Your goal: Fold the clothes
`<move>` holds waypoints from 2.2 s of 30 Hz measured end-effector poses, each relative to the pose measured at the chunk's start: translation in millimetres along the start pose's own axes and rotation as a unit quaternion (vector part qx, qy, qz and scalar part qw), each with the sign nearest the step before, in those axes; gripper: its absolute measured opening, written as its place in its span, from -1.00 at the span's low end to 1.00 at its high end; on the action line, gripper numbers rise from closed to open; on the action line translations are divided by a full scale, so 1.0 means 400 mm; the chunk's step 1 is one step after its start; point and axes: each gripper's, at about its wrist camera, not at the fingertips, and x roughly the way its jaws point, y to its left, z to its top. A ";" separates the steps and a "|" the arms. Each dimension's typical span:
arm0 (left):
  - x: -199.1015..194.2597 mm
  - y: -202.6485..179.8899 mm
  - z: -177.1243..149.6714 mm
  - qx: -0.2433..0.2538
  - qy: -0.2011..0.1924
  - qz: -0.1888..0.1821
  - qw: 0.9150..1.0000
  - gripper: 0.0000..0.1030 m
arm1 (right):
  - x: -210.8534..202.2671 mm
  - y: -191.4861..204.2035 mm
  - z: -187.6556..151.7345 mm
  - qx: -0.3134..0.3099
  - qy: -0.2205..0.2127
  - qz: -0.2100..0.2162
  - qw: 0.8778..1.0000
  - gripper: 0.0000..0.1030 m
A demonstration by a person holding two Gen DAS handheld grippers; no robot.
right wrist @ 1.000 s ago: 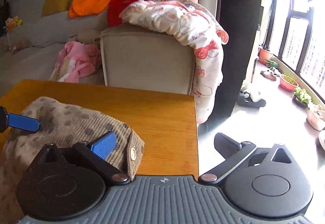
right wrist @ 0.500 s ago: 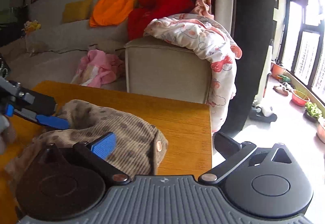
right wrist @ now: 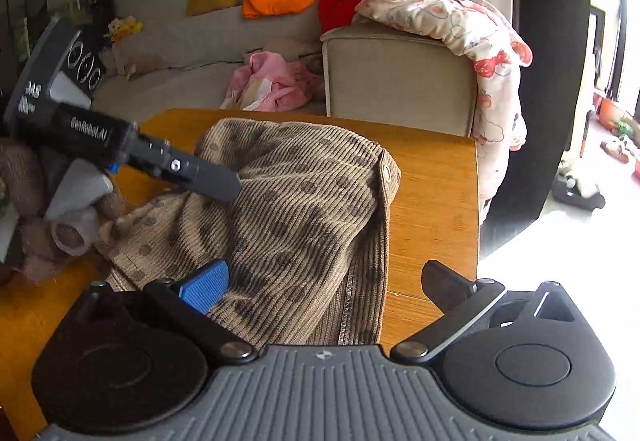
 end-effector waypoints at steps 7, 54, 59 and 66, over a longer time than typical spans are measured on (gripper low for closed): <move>-0.006 -0.002 -0.012 0.014 -0.002 0.004 1.000 1.00 | -0.017 -0.127 0.029 0.166 -0.031 0.022 0.985 0.89; -0.092 0.007 -0.115 -0.001 -0.016 -0.029 0.999 1.00 | 0.147 -0.085 0.049 0.174 0.004 0.081 0.981 0.28; -0.177 0.110 -0.111 -0.023 -0.039 0.024 0.999 1.00 | 0.249 0.004 0.111 0.144 0.012 0.109 0.984 0.28; -0.318 0.315 -0.091 -0.075 -0.078 0.126 0.986 1.00 | 0.438 0.206 0.222 0.087 0.013 0.143 0.986 0.30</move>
